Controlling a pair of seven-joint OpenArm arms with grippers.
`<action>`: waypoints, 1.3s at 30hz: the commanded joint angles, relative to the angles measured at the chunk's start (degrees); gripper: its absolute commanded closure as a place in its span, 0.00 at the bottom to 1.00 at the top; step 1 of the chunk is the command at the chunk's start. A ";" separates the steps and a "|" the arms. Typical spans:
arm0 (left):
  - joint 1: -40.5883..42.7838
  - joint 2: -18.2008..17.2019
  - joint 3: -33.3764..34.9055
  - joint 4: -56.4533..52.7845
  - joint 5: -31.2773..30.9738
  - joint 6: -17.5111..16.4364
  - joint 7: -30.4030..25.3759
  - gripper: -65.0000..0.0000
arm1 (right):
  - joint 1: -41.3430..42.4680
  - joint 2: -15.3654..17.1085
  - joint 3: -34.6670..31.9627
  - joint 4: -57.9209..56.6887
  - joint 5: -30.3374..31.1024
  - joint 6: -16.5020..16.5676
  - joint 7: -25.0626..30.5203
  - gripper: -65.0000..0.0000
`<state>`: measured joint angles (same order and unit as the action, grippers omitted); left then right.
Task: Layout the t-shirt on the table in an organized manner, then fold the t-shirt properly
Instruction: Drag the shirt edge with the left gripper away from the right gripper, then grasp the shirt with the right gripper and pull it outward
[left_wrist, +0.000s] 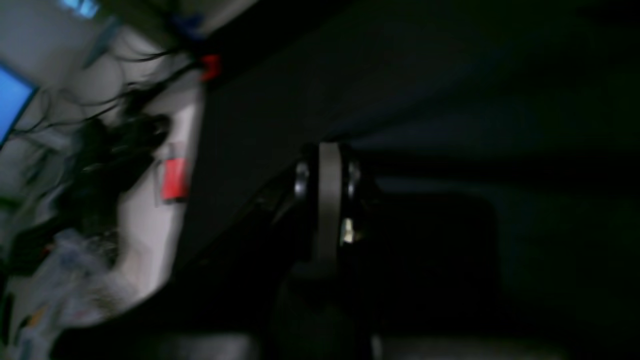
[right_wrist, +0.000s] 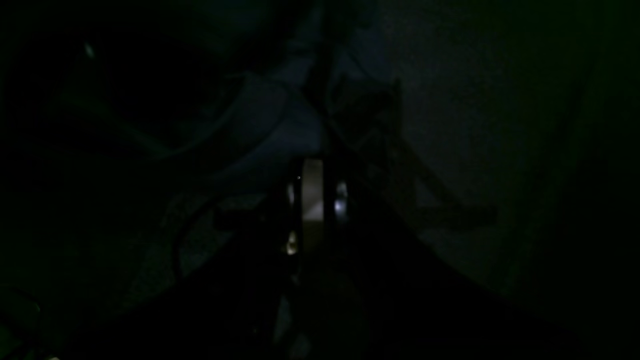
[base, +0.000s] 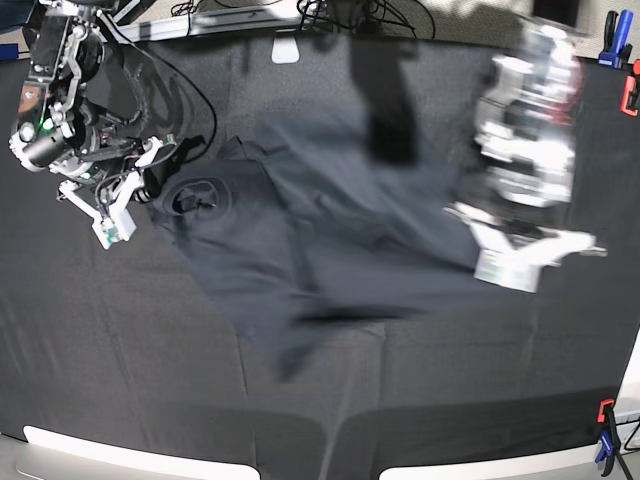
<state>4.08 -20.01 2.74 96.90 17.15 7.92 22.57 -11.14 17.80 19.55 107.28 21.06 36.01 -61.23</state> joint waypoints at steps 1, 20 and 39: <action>-1.49 -2.10 -2.14 1.05 -0.98 1.29 -1.62 1.00 | 0.63 0.79 0.26 0.85 0.37 0.00 0.33 1.00; -14.64 -15.30 -7.54 -26.91 -11.67 -4.31 -16.00 1.00 | 0.63 0.76 0.26 0.85 0.52 -0.02 0.37 1.00; -22.47 -15.23 -7.52 -36.61 -19.21 -11.43 -8.22 0.68 | 4.55 0.15 -0.74 0.79 10.97 0.02 11.72 0.51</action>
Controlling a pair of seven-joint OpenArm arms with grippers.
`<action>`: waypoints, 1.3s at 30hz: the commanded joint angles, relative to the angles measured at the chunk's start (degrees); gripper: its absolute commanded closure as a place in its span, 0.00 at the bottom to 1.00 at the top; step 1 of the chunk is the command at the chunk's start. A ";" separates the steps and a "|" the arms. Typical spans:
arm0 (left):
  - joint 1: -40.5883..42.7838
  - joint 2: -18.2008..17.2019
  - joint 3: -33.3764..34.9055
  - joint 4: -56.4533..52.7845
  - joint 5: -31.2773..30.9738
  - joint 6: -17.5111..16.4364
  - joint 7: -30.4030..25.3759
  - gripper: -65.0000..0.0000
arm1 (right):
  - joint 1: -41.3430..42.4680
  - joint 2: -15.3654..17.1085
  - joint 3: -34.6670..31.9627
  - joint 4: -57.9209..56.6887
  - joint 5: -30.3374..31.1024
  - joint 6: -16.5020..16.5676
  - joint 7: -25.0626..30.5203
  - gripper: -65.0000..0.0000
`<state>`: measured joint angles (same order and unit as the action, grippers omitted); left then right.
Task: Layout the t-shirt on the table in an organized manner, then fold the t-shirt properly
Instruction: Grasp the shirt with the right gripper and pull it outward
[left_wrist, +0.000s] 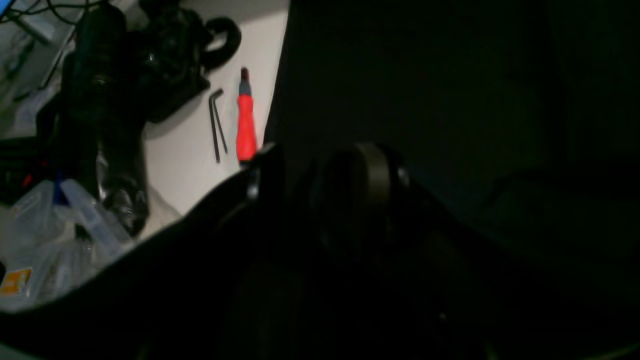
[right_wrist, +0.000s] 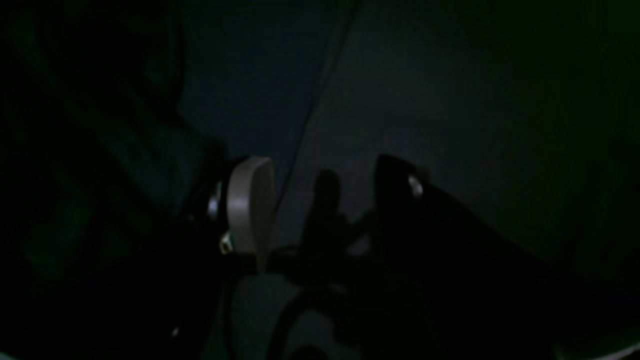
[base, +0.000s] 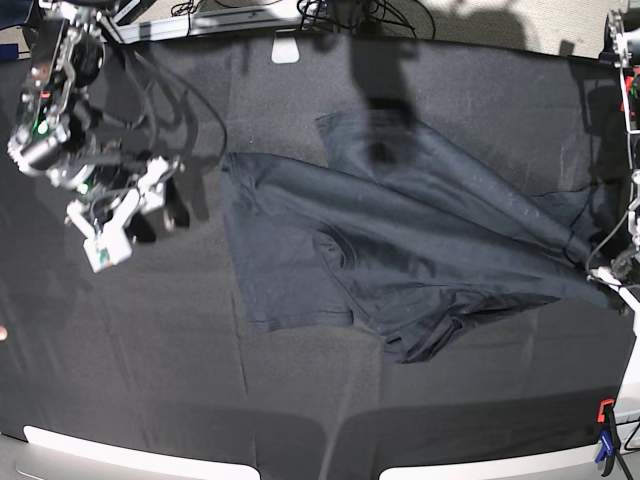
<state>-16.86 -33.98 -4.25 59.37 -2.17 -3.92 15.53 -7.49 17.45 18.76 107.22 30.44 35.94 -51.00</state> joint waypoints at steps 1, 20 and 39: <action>-1.53 -1.25 -0.52 0.92 0.11 0.42 -0.74 0.68 | 1.88 0.46 -0.85 0.87 3.63 0.09 1.01 0.51; -1.53 -0.04 -0.52 0.92 -3.04 0.39 2.93 0.68 | 24.85 -17.20 -26.64 -19.96 -15.47 -12.92 -6.71 0.51; -1.36 -0.04 -0.52 0.92 -3.02 0.39 2.91 0.68 | 32.54 -20.68 -26.62 -41.16 -19.85 -15.06 -9.44 0.55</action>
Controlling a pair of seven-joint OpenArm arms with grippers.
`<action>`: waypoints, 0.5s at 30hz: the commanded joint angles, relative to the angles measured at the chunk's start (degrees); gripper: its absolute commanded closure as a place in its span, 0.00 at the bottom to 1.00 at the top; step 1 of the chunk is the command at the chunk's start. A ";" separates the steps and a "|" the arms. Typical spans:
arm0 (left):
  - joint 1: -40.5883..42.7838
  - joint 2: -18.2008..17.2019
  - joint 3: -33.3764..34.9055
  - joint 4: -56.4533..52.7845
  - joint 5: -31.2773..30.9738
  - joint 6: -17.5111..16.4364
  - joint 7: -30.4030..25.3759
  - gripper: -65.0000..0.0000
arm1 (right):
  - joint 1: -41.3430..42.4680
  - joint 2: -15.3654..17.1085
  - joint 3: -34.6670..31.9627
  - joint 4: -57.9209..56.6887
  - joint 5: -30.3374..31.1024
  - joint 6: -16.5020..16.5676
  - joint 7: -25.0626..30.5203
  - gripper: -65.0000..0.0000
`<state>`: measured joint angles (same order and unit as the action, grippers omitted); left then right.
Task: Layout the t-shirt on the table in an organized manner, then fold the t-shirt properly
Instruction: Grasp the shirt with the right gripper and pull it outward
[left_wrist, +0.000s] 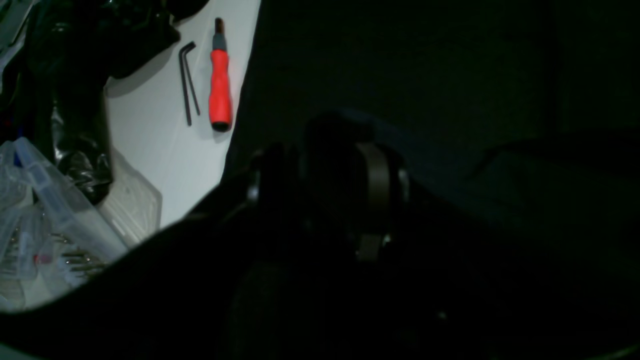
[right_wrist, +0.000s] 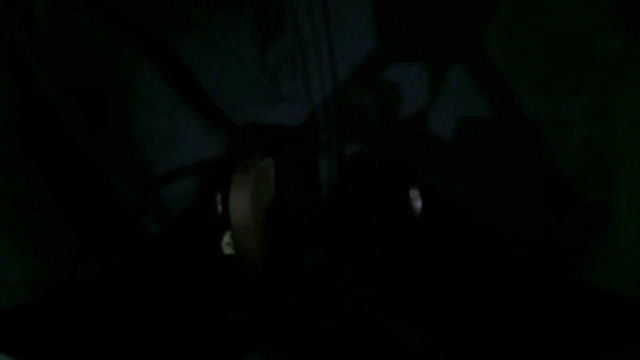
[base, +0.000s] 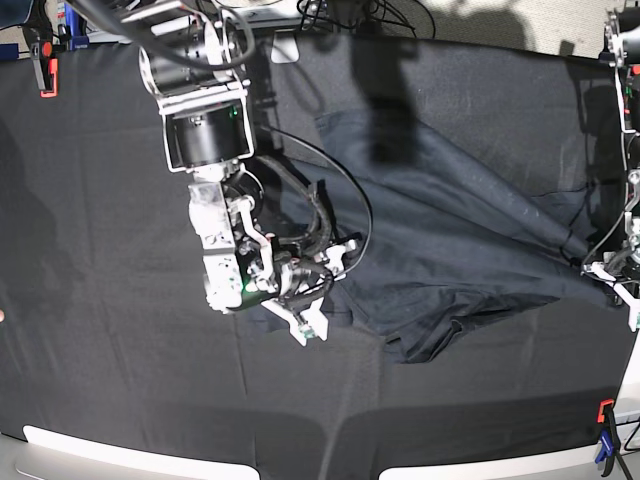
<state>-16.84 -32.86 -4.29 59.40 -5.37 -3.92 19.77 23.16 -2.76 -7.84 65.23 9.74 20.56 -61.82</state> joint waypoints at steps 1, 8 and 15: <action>-1.38 -1.16 -0.48 0.90 0.17 0.39 -1.33 0.68 | 1.88 -0.55 -0.07 0.83 1.46 0.68 1.40 0.57; -1.38 -1.16 -0.48 0.90 0.15 0.39 -1.33 0.68 | 1.90 -0.74 -0.07 0.83 5.07 3.04 1.40 0.70; -1.27 -1.16 -0.48 0.90 0.17 0.39 -1.33 0.68 | 1.92 -1.40 -0.07 0.87 2.01 5.77 5.27 1.00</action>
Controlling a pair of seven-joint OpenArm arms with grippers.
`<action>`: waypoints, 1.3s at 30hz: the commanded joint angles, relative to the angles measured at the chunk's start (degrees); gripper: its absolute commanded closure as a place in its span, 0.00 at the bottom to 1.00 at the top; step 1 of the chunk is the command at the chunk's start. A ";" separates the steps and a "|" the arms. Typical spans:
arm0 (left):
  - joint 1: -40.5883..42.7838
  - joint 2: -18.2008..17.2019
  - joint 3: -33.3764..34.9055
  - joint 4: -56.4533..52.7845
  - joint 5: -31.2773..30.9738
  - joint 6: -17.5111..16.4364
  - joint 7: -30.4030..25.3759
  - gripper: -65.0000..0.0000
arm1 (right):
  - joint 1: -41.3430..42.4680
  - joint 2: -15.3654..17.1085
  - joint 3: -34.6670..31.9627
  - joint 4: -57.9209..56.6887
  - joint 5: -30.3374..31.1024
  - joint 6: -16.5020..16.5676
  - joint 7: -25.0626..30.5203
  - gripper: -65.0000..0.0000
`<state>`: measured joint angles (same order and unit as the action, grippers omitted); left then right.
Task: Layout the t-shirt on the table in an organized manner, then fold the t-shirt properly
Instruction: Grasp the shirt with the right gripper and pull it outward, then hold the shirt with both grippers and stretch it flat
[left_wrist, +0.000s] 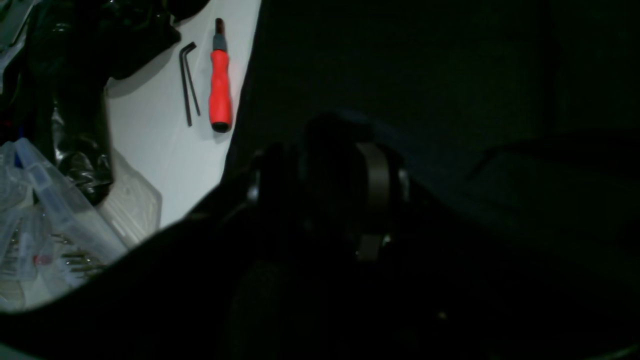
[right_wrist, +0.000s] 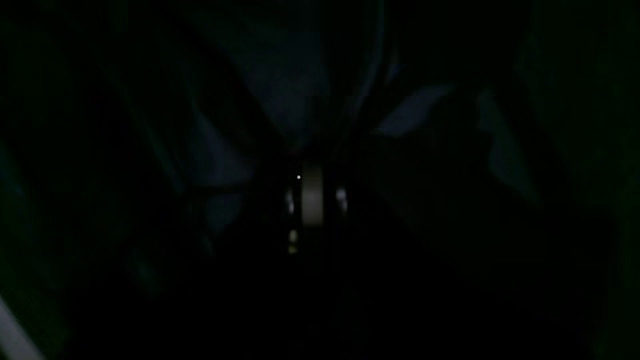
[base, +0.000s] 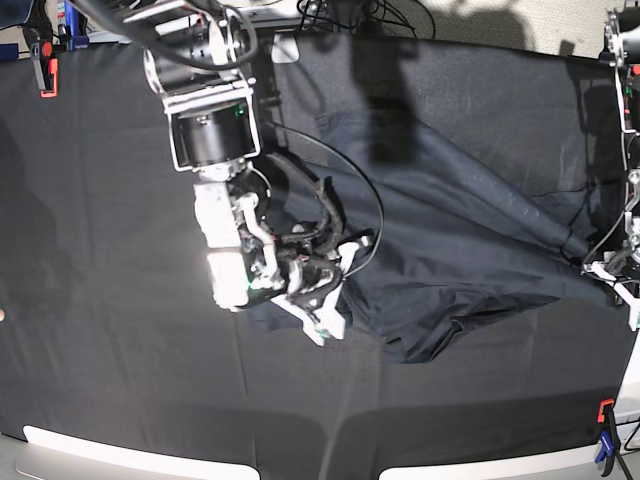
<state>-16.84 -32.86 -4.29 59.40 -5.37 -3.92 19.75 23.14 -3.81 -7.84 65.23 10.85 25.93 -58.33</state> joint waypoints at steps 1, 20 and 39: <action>-1.25 -1.16 -0.48 0.90 0.15 0.39 -1.29 0.68 | 2.19 -0.46 -0.07 0.98 -0.68 1.55 2.97 1.00; -1.25 -1.16 -0.48 0.90 -4.90 -0.94 0.42 0.68 | 26.10 8.61 -0.07 -4.63 -12.17 -0.72 22.29 1.00; -1.27 -1.14 -0.48 0.90 -7.34 -2.58 1.20 0.69 | 35.74 11.89 -0.09 -28.61 -13.46 -6.40 36.44 1.00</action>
<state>-16.80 -32.73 -4.29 59.40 -12.69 -6.68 22.39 56.07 8.01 -8.12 35.62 -2.96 19.68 -23.51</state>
